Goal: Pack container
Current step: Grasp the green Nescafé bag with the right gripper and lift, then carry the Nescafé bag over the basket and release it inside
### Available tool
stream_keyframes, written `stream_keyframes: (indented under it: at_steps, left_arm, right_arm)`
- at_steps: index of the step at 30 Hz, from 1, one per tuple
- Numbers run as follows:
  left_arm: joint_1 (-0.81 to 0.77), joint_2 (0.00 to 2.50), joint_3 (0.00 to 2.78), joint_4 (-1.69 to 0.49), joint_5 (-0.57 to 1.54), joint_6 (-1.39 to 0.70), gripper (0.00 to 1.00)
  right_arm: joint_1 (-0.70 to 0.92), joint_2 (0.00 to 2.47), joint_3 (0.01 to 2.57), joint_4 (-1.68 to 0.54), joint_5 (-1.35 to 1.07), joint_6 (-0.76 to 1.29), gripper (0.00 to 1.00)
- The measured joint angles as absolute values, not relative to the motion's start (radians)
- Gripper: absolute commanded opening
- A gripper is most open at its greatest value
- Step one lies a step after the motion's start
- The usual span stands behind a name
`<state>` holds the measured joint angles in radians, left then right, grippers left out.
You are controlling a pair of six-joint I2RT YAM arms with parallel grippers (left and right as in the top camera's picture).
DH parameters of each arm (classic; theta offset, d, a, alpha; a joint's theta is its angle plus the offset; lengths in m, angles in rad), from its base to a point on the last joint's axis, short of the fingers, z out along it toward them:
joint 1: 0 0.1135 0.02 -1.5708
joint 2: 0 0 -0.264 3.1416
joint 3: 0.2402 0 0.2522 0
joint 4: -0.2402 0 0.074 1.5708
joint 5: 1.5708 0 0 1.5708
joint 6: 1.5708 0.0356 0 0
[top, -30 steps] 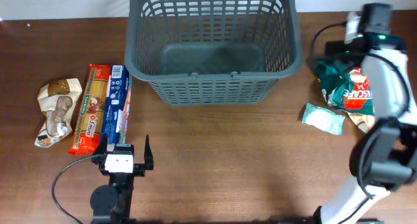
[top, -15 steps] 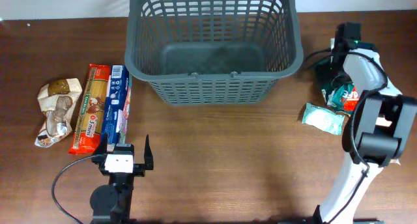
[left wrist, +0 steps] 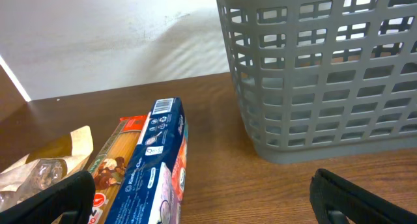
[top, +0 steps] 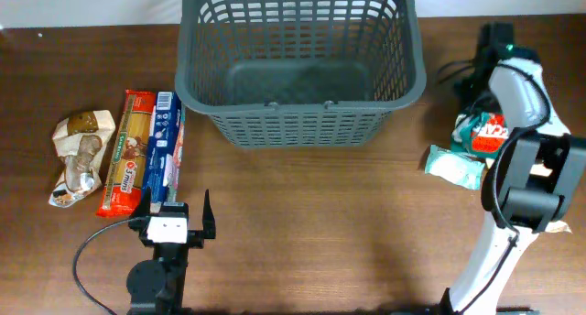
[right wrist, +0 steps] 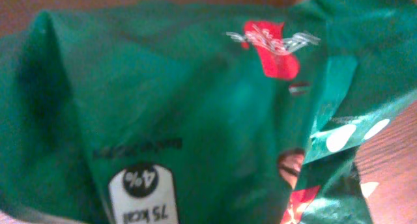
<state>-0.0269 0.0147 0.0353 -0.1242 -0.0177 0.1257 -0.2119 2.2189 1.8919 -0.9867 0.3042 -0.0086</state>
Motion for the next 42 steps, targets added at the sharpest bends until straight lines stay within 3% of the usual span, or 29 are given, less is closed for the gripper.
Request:
stream_keyframes:
  at_steps: [9,16,19,24,34,42]
  left_arm:
    - [-0.027,0.015,0.035,-0.124,-0.018,0.126,0.99]
    - [-0.027,0.015,0.035,-0.124,-0.018,0.126,0.99]
    - [-0.027,0.015,0.035,-0.124,-0.018,0.126,0.99]
    - [-0.027,0.015,0.035,-0.124,-0.018,0.126,0.99]
    - [-0.027,0.015,0.035,-0.124,-0.018,0.126,0.99]
    - [-0.027,0.015,0.035,-0.124,-0.018,0.126,0.99]
  right_arm:
    - [-0.189,2.165,2.612,-1.251,0.274,-0.049,0.04]
    - [0.051,1.989,2.933,-1.316,0.162,-0.072,0.04]
    - [0.225,1.958,2.962,-1.307,0.104,-0.103,0.04]
    - [0.354,2.033,2.928,-1.316,0.066,-0.116,0.04]
    - [0.436,2.325,2.822,-1.332,0.061,-0.104,0.04]
    - [0.473,2.343,2.811,-1.337,0.049,-0.091,0.04]
